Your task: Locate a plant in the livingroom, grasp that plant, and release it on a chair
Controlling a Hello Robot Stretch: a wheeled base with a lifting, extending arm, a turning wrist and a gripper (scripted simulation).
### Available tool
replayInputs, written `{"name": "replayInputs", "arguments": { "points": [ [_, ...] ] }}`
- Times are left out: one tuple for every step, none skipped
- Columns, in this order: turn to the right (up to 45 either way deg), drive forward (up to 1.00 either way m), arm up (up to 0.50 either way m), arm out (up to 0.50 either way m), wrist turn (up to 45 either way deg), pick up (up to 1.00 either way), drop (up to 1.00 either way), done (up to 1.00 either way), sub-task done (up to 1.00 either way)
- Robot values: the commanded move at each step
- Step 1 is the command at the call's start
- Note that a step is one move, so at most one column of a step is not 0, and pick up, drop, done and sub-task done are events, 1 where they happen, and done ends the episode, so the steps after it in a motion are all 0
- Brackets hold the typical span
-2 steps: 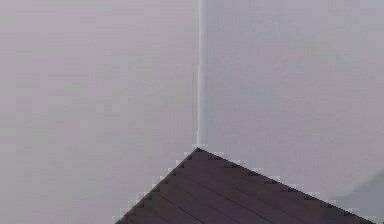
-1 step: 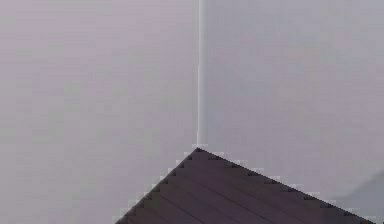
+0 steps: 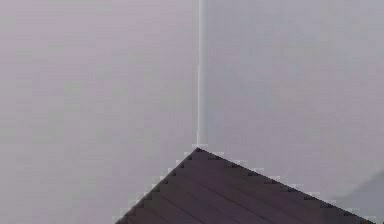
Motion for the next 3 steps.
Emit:
{"name": "replayInputs", "arguments": {
  "points": [
    [0.0, 0.0, 0.0, -0.1, 0.0, 0.0, 0.0, 0.0, 0.0],
    [0.0, 0.0, 0.0, 0.0, -45.0, 0.0, 0.0, 0.0, 0.0],
    [0.0, 0.0, 0.0, 0.0, -45.0, 0.0, 0.0, 0.0, 0.0]
  ]
}}
